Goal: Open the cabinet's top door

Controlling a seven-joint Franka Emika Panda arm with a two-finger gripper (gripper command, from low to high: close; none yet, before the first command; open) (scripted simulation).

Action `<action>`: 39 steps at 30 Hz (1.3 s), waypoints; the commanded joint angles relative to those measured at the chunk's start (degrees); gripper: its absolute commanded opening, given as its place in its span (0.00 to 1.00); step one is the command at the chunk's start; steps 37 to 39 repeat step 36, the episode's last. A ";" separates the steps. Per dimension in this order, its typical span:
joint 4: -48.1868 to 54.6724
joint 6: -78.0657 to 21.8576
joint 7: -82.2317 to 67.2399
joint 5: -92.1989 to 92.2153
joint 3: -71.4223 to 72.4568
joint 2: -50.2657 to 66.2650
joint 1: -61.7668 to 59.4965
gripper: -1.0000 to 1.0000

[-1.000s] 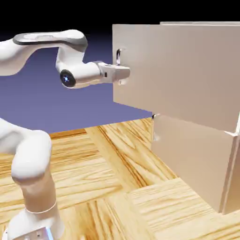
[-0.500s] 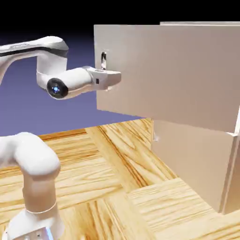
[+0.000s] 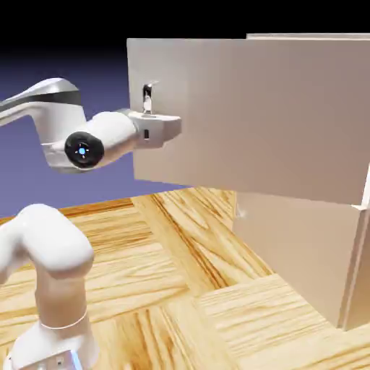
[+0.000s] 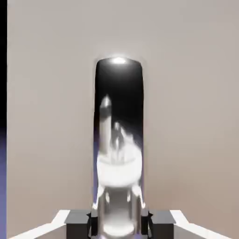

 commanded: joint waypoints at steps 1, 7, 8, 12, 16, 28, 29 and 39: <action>-0.12 -2.18 0.75 -2.32 -2.08 -1.06 -1.14 0.00; 1.05 -14.22 2.98 -14.21 -14.54 -4.22 -6.82 0.00; 1.54 -16.14 3.12 -15.99 -16.62 -4.33 -7.53 0.00; 4.42 -23.83 3.26 -22.86 -24.93 -3.75 -9.43 0.00; 9.20 -31.93 3.03 -29.56 -33.23 -1.86 -9.28 0.00; 33.26 -56.06 3.41 -43.86 -51.65 4.67 4.96 0.00; 35.34 -57.73 3.58 -44.48 -52.53 4.97 6.48 0.00; 49.87 -68.74 5.19 -47.48 -57.24 6.43 17.35 0.00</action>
